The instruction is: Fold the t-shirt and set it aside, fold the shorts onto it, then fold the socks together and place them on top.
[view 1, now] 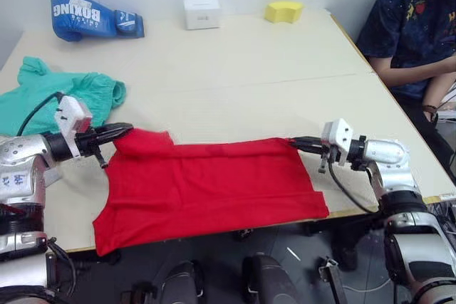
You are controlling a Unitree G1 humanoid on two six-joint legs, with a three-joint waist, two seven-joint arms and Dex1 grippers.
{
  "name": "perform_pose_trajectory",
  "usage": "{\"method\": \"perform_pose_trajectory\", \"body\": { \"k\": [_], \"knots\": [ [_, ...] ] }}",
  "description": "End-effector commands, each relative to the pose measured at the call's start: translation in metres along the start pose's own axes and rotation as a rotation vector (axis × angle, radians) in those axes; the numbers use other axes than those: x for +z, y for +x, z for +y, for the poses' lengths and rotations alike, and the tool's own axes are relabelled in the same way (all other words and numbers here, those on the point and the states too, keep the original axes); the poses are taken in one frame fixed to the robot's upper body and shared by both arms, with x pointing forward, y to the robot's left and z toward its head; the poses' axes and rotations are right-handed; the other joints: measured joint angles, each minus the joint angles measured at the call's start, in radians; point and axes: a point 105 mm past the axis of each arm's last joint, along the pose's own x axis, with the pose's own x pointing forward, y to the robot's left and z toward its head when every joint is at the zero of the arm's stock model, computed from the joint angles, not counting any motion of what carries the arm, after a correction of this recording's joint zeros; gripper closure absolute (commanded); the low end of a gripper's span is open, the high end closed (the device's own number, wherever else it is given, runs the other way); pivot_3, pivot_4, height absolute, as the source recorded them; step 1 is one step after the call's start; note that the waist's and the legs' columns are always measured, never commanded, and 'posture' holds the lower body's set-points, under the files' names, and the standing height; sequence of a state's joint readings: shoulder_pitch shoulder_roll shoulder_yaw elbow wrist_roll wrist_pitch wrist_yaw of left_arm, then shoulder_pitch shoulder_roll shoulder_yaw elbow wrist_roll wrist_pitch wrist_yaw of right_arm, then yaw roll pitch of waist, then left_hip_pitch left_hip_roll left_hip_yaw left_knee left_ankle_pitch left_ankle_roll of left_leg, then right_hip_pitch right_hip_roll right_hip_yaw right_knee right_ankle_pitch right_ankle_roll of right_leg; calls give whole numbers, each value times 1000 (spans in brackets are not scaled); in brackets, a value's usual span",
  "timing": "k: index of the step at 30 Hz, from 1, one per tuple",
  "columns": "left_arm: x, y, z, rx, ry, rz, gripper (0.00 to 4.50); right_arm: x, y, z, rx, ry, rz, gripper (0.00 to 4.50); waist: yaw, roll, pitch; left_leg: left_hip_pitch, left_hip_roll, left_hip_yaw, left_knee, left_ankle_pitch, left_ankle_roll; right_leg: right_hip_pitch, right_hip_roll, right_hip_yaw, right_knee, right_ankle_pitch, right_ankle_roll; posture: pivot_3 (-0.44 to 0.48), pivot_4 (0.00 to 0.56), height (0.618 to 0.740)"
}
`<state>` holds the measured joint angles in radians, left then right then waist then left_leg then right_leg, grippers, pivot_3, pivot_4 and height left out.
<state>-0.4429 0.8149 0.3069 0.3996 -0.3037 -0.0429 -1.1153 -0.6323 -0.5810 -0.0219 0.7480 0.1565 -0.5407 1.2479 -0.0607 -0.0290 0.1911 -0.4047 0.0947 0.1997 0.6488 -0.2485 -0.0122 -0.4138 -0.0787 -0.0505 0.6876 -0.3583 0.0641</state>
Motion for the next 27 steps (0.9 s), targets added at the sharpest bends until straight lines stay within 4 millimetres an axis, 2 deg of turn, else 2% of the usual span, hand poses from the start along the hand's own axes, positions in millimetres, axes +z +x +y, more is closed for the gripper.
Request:
{"method": "perform_pose_trajectory", "body": {
  "k": [1,3,5,7,13,16,20,23,27],
  "knots": [
    [4,-14,-17,-28,323,29,4500,5,-9,11,-19,-204,-17,4468,-3,0,0,0,0,0,0,0,0,0,0,0,0,0,0,0,150,740],
    [-4,-25,-25,-26,447,65,4500,-3,-13,24,-29,-265,-5,4468,-4,0,0,2,0,1,-1,-1,-1,1,0,1,-1,0,0,0,150,740],
    [-8,-30,-26,-7,491,76,4500,-6,-15,28,-42,-334,3,4468,-4,0,0,2,1,1,0,-1,-1,0,0,0,-1,0,0,0,150,740],
    [-17,-36,-39,-71,576,115,4500,-9,-15,36,-21,-384,10,4468,-7,0,0,2,1,2,0,-2,0,1,0,1,-1,0,-1,0,150,740],
    [-46,-49,-73,-262,794,202,4500,-26,-16,47,-13,-422,71,4468,-20,0,0,3,1,2,-1,-3,0,2,-1,0,-3,-1,-2,0,150,740],
    [-54,-57,-78,-281,872,231,4500,-31,-16,50,-9,-428,92,4468,-25,-4,-3,4,1,2,-1,-3,1,4,-1,0,-4,-1,-2,0,150,740],
    [-62,-63,-76,-241,859,255,4500,-34,-18,48,-27,-419,111,4468,-26,-8,-5,7,2,2,-1,-5,2,7,-1,0,-5,-1,-2,0,150,740],
    [-63,-65,-72,-181,770,262,4500,-32,-20,47,-33,-328,86,4468,-25,-8,-5,15,2,2,-3,-8,2,18,-2,0,-9,-1,-3,0,150,740],
    [-55,-68,-63,-87,640,244,3552,-27,-25,48,10,-284,66,3484,-23,-8,-5,18,2,2,-3,-10,3,20,-2,-1,-9,-2,-4,0,150,740]
  ]
}}
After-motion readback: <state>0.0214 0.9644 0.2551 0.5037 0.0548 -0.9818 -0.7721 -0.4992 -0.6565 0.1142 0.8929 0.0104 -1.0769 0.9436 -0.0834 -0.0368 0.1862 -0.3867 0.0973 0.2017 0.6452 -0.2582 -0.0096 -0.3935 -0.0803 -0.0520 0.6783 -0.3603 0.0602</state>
